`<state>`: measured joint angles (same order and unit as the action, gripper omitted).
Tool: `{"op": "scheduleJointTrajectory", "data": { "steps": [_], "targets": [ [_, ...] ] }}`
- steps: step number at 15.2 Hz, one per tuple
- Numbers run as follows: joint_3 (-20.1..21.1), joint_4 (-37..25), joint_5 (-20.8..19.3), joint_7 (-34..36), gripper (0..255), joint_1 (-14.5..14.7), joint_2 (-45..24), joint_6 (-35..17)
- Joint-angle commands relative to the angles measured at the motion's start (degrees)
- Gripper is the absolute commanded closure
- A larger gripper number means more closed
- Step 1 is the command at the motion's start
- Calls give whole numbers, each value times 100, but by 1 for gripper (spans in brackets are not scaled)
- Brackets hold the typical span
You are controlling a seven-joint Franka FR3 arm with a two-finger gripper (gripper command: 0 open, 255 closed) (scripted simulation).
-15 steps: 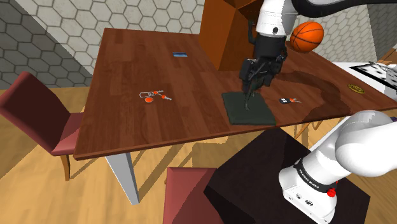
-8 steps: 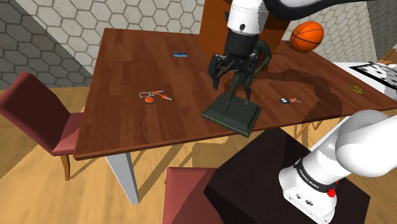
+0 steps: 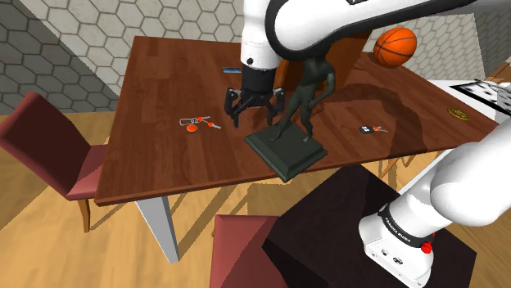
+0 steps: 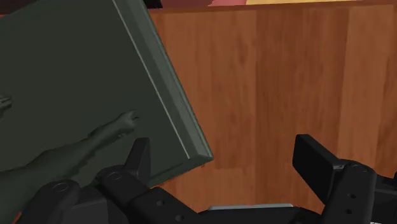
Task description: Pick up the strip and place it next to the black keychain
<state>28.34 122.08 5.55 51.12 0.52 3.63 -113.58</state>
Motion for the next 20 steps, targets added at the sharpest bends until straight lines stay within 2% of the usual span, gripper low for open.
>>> {"op": "scheduleJointTrajectory", "data": {
  "steps": [1,7,14,20],
  "targets": [
    [76,-338,-251,402,0,18,-461,-125],
    [67,-1614,-1122,1562,0,363,-1864,-288],
    [-285,-3602,-1924,2518,0,1060,-3494,-23],
    [-336,-3426,-1992,2563,0,1079,-3634,-331]
  ]
}}
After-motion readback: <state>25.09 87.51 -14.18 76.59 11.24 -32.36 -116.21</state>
